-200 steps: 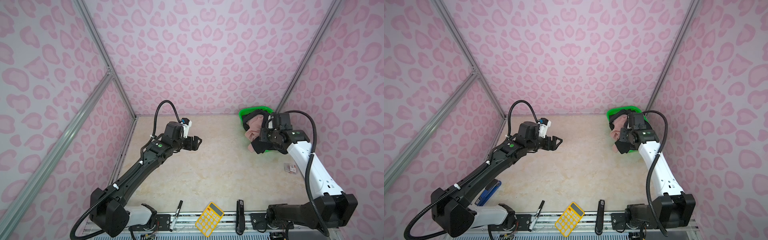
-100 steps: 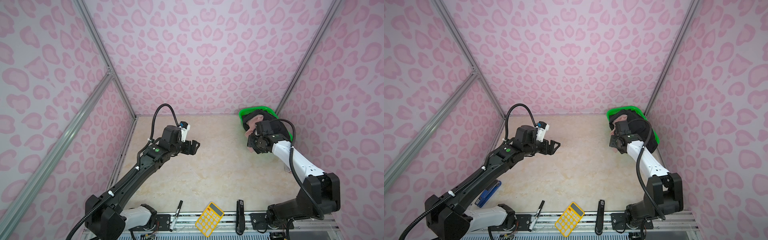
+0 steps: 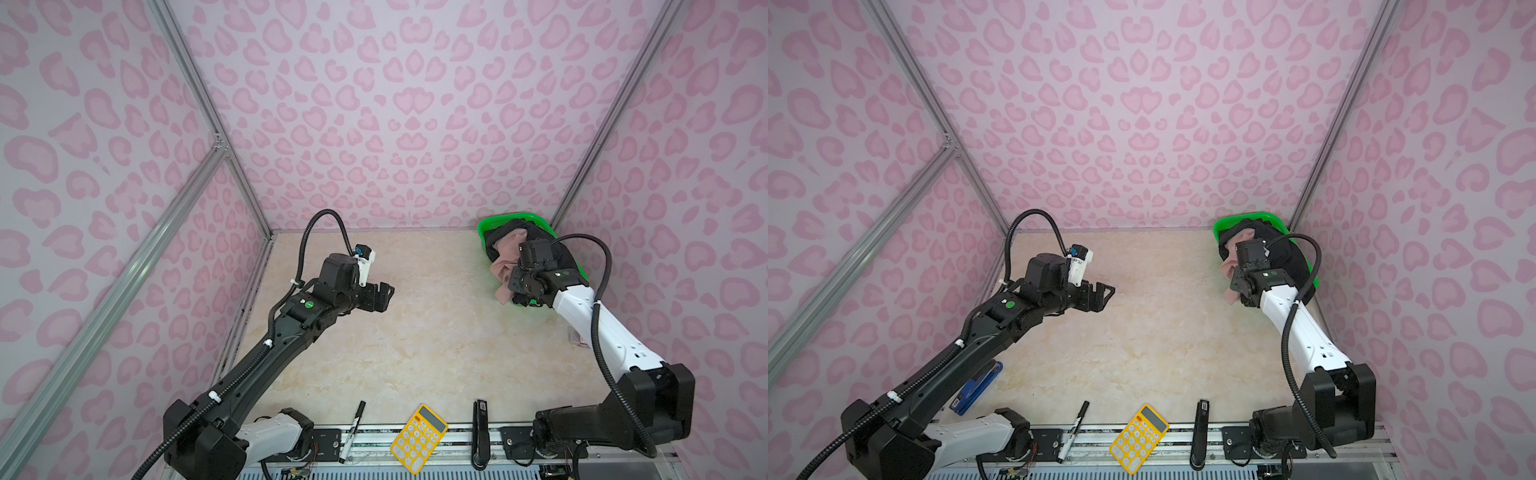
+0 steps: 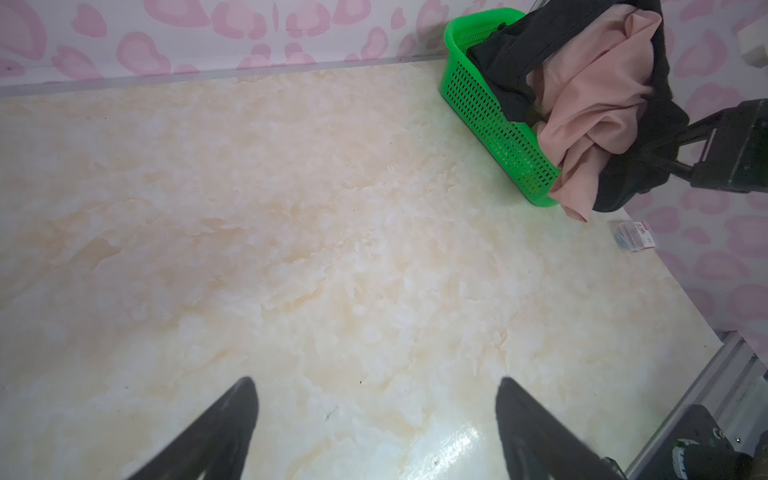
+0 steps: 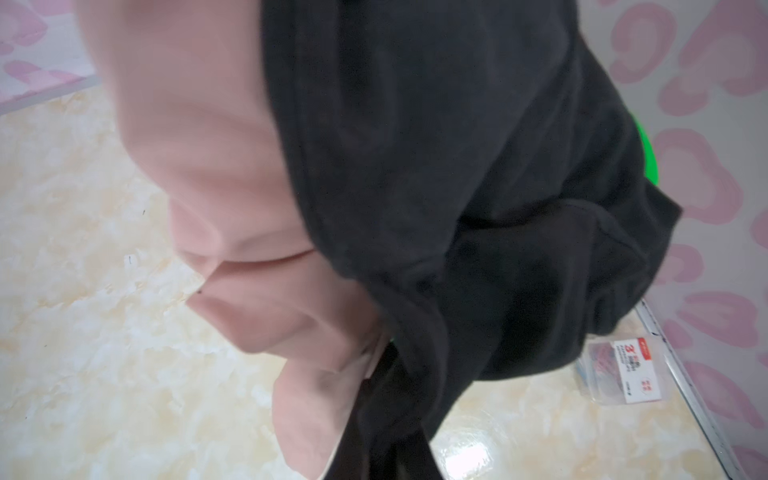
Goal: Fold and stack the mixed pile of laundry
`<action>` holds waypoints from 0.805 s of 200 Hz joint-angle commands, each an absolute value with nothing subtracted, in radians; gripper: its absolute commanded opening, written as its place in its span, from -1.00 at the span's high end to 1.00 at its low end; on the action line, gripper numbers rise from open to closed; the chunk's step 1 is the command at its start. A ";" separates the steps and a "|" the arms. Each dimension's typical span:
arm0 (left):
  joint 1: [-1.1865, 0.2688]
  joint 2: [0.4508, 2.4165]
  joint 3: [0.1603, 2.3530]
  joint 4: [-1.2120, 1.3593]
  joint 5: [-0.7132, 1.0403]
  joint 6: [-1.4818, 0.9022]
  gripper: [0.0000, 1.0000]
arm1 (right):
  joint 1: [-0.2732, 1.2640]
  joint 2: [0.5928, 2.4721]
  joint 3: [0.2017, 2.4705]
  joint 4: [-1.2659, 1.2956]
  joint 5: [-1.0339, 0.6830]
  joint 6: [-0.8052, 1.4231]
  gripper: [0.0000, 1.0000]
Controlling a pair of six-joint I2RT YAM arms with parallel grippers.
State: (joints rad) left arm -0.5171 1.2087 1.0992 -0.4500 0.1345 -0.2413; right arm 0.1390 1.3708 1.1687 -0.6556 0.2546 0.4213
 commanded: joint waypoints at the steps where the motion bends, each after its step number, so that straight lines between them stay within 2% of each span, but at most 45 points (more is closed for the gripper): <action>1: -0.517 1.210 1.103 -0.449 0.137 -0.236 -0.83 | 0.120 1.329 1.170 -0.703 0.283 0.398 1.00; 24: -0.517 1.212 1.108 -0.445 0.142 -0.236 -0.83 | 0.086 1.267 1.172 -0.704 0.284 0.375 1.00; 46: -0.517 1.221 1.114 -0.436 0.163 -0.236 -0.83 | 0.027 1.248 1.274 -0.728 0.281 0.338 1.00; 94: -0.541 1.316 1.128 -0.247 0.346 -0.269 -0.83 | -0.051 1.417 1.803 -0.799 0.249 0.254 1.00; 161: -0.700 1.623 1.376 -0.117 0.365 -0.288 -0.76 | -0.076 1.708 2.455 -0.874 0.141 0.188 1.00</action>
